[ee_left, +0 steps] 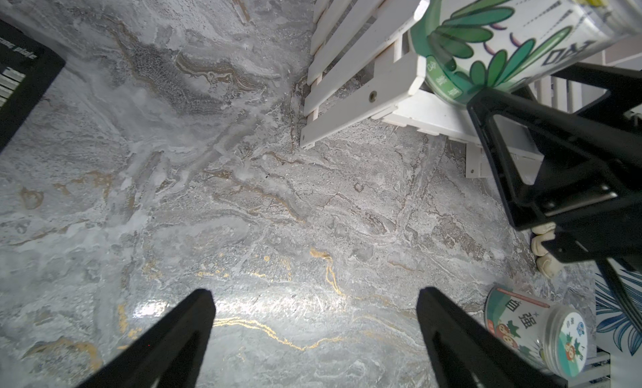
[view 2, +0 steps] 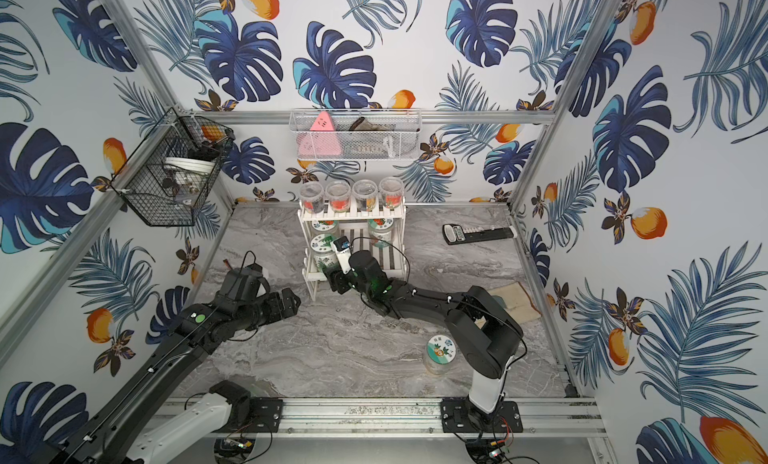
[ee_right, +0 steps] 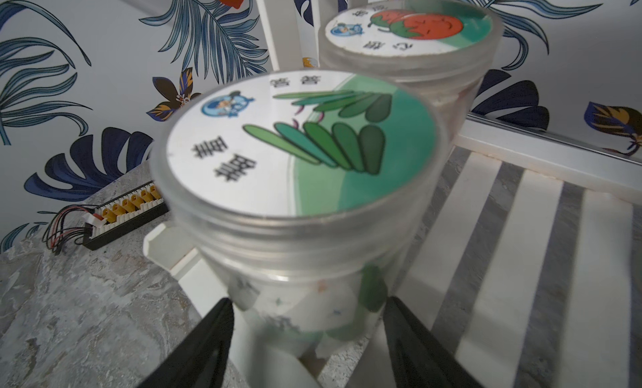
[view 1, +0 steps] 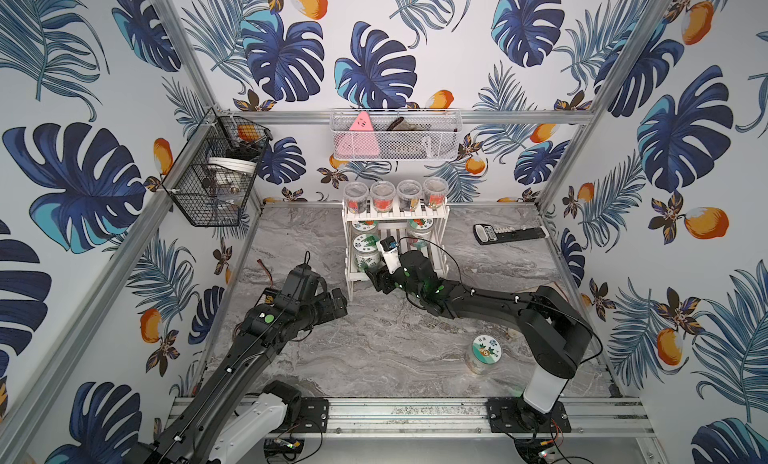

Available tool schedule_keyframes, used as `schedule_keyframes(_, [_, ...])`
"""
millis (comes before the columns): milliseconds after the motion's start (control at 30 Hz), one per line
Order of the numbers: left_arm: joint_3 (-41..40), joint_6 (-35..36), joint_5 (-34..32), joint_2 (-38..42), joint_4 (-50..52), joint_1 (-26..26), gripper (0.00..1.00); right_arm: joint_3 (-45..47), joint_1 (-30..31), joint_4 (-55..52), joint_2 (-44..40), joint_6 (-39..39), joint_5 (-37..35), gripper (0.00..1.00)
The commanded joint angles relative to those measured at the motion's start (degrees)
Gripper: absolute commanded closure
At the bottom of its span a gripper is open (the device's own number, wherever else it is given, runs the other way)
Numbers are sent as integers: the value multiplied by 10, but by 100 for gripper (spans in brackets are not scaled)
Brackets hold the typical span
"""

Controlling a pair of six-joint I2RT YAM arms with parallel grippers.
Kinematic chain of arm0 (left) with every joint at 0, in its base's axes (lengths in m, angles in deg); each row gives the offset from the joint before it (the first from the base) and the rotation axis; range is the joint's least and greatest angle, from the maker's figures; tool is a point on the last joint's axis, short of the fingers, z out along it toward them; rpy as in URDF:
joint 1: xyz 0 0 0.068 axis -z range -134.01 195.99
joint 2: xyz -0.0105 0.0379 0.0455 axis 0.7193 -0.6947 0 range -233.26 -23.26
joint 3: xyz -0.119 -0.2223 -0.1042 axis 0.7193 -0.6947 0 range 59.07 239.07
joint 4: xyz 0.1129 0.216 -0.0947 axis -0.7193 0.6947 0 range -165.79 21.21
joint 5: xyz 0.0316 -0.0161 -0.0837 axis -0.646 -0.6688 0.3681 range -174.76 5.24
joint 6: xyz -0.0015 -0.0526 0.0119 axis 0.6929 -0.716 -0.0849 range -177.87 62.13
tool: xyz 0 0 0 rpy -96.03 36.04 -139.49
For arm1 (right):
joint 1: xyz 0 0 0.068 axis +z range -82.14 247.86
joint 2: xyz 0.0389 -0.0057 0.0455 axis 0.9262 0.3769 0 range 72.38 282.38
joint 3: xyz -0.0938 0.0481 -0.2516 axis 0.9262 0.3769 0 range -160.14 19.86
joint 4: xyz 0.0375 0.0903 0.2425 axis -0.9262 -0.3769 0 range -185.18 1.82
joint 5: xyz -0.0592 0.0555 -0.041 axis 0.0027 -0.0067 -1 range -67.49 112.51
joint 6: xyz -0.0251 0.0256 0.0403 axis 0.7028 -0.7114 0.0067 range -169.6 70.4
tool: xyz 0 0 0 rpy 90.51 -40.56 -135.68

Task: Place the seed container on the shelf
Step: Place the seed jar on the shelf.

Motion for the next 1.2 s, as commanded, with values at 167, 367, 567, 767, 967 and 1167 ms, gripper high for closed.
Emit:
schedule_keyframes(167, [-3,-2,-7,5,1,0,1,-9,-3,33,12,16,21,28])
schedule_keyframes(367, [-2,0,-7,4,1,-1,1,-14,-3,22,15,9,-21,27])
schedule_keyframes(567, [-4,-1,-4,2,-2,-1,2,-16,-3,16,16,15,-19,27])
schedule_keyframes(767, [-5,-1,-5,4,-1,-1,1,-11,-3,18,10,14,23,25])
schedule_keyframes(967, [-6,-2,-1,1,-5,-1,1,-16,-3,8,10,9,38,24])
schedule_keyframes(1167, [-7,-1,-1,2,-3,-1,1,-22,-4,0,11,3,33,23])
